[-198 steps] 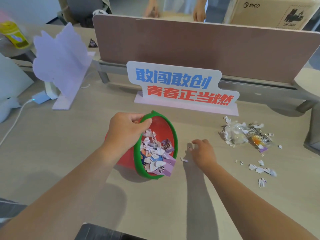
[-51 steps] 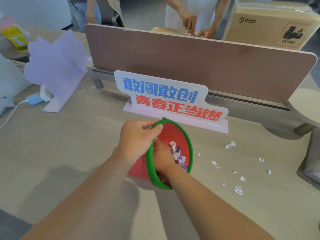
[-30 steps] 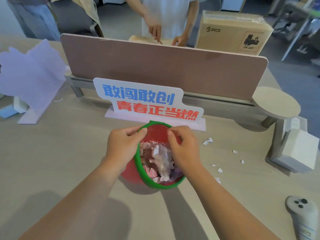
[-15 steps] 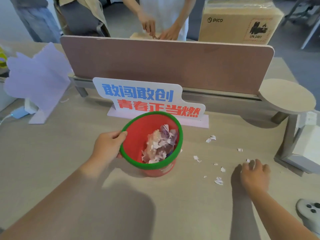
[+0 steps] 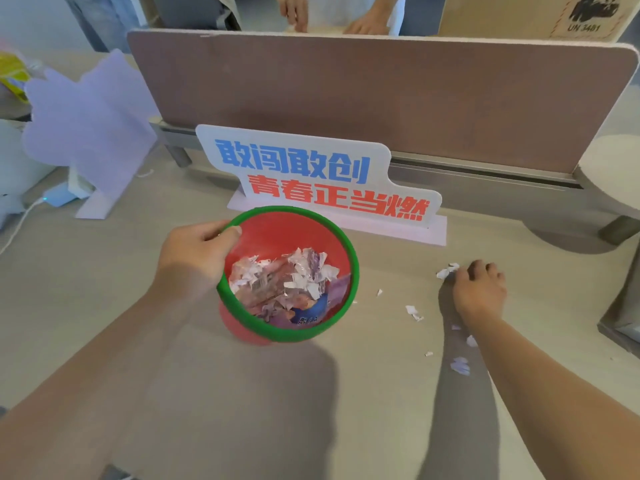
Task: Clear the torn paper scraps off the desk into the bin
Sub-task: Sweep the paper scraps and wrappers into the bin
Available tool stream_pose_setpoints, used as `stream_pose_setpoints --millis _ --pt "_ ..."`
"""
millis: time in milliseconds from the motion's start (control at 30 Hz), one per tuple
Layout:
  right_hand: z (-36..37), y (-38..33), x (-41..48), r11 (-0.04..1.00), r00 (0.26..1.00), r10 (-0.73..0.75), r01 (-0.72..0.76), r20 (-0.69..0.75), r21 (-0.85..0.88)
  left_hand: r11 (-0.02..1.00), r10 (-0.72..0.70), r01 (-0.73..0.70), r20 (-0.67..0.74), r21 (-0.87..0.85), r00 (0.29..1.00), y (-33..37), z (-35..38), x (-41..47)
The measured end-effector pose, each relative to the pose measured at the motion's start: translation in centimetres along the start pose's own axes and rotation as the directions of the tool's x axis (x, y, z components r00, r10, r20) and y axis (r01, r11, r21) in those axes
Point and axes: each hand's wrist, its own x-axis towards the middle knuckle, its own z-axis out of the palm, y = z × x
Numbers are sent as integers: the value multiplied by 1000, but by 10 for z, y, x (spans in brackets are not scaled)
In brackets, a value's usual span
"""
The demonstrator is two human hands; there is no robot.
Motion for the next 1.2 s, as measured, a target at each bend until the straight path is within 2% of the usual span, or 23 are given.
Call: stream_pose_setpoints --millis 100,200,300,367,467,600,700,767,867,967,1033,1100,1167,1200 --pt "14 -23 -2 991 987 -136 134 82 26 999 31 -31 8 13 999 3 -7 0" --pt "25 -46 -22 959 945 -284 280 162 49 1000 23 -23 -6 -5 1000 6 -7 -1" --pt "38 -66 -51 913 896 -408 400 175 81 999 25 -25 -3 -21 1000 12 -4 -3" --pt "50 -81 -72 905 892 -426 421 152 65 999 37 -37 5 -7 999 14 -4 -4" --pt "76 -99 -99 882 864 -439 467 248 -64 999 38 -38 2 -5 999 17 -2 -4" --pt "104 -95 -113 787 795 -492 581 355 -209 1000 26 -26 8 -8 1000 19 1 -4" --pt "96 -71 -110 715 747 -571 656 341 -242 1000 18 -18 25 -2 1000 22 3 -5" --pt "81 -52 -110 676 736 -617 677 279 -291 1000 22 -22 30 4 999 23 5 -6" --pt "50 -27 -121 692 780 -599 619 183 -371 999 50 -51 56 10 997 22 8 -8" --pt "32 -15 -127 744 831 -537 547 145 -384 994 97 -100 85 36 992 21 10 -7" --pt "21 -10 -128 772 840 -525 538 138 -339 990 120 -126 100 61 988 20 11 -7" --pt "11 2 -130 858 877 -480 470 4 -206 987 133 -143 119 77 984 24 11 -10" --pt "-2 12 -134 956 949 -288 292 -130 16 984 145 -157 134 79 980 27 11 -14" --pt "-7 16 -135 968 969 -180 205 -166 143 983 154 -166 139 82 978 28 11 -15"
